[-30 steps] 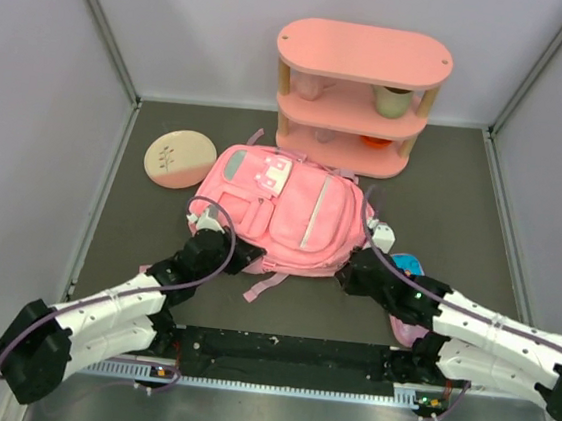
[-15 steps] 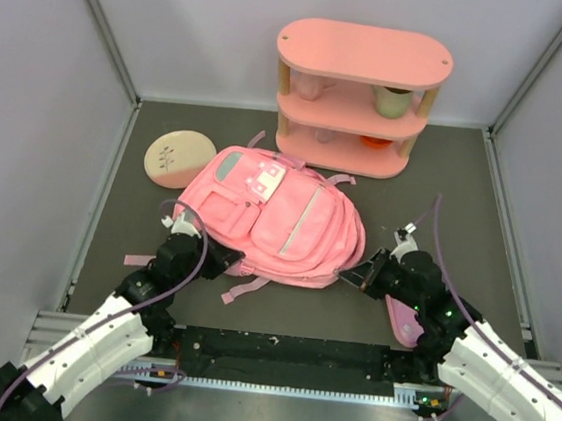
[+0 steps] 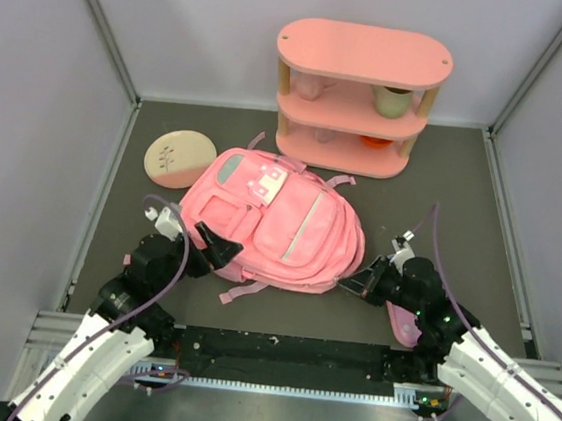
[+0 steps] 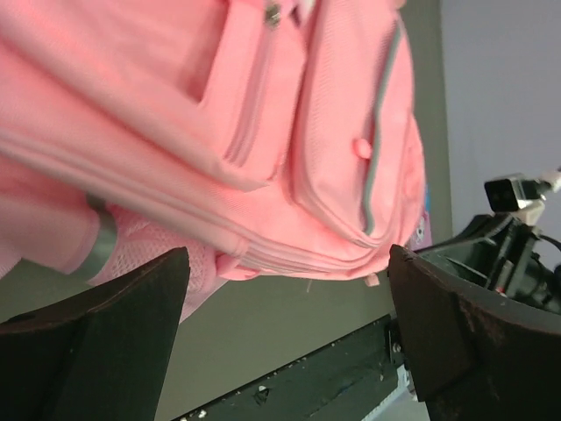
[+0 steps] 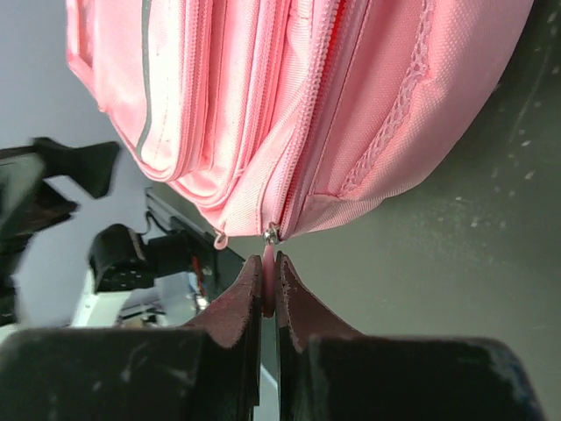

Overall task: Pack the student bag
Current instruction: Zip the student bag at the center of the board.

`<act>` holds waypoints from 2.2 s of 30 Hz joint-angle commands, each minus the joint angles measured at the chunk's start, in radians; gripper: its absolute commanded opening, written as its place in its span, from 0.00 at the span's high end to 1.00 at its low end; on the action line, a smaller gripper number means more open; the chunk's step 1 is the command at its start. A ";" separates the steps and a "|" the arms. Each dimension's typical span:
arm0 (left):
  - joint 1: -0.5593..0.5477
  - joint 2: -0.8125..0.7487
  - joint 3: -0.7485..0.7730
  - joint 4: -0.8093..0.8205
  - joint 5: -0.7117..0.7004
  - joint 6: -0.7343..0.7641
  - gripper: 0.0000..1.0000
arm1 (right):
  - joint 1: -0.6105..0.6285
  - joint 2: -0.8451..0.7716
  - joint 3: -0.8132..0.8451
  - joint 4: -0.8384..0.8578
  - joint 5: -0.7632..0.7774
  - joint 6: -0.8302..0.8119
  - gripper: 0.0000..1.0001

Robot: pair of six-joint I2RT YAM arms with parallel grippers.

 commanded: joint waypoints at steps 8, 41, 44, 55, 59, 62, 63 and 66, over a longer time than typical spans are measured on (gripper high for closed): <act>-0.307 0.251 0.228 0.085 -0.012 0.278 0.01 | -0.010 0.079 0.226 -0.248 0.047 -0.359 1.00; -0.799 1.087 0.402 0.622 -0.244 0.654 0.22 | -0.010 -0.077 0.131 -0.208 0.045 -0.068 1.00; -0.799 1.093 0.379 0.616 -0.244 0.643 0.38 | -0.009 -0.082 0.131 -0.208 0.057 -0.040 1.00; -0.800 1.170 0.399 0.581 -0.241 0.606 1.00 | -0.010 -0.095 0.128 -0.195 0.054 0.032 1.00; -0.802 1.176 0.387 0.569 -0.194 0.593 1.00 | -0.010 -0.128 0.105 -0.188 0.124 0.118 1.00; -0.803 1.153 0.336 0.581 -0.186 0.576 1.00 | -0.010 -0.131 0.135 -0.260 0.221 0.117 1.00; -0.803 1.122 0.322 0.580 -0.190 0.571 1.00 | -0.010 -0.123 0.173 -0.291 0.249 0.083 1.00; -0.803 1.028 0.259 0.567 -0.197 0.553 1.00 | -0.010 -0.086 0.203 -0.339 0.306 0.058 1.00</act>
